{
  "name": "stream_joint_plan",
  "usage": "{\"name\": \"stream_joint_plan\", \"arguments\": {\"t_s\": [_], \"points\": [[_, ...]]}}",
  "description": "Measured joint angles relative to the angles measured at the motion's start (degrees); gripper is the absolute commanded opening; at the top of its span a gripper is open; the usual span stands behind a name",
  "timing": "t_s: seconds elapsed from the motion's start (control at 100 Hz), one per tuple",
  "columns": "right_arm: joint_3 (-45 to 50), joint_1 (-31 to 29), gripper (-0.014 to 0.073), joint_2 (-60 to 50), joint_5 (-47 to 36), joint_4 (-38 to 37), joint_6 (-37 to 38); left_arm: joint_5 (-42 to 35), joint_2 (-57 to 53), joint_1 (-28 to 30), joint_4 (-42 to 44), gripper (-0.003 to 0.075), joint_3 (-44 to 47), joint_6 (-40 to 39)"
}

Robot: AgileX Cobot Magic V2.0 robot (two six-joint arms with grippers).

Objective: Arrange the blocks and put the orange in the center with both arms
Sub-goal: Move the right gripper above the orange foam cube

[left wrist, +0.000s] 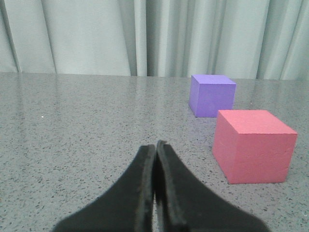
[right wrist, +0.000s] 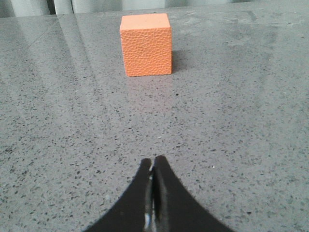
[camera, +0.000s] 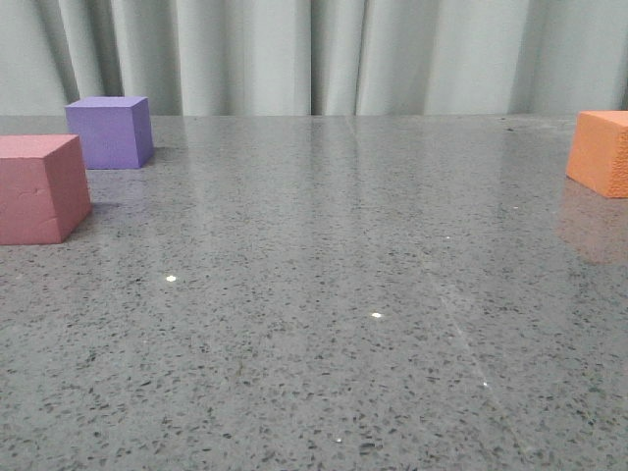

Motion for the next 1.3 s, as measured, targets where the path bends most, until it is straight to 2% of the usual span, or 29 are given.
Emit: {"name": "stream_joint_plan", "arguments": {"t_s": [0.74,0.99,1.15,1.3], "points": [[0.0,0.0,-0.0067,0.0,-0.8,0.0,0.0,0.0,0.0,0.0,0.0,-0.0019,0.0,0.0],[0.0,0.0,-0.0067,0.0,-6.4,0.0,0.0,0.0,0.0,0.0,0.0,-0.0019,0.0,0.0],[-5.5,0.0,-0.0067,0.1,-3.7,0.0,0.0,0.0,0.0,0.0,0.0,-0.0019,0.0,0.0],[-14.7,0.0,-0.0067,6.8,1.3,0.0,0.0,0.0,0.0,0.0,0.0,-0.0019,0.0,0.0]]}}
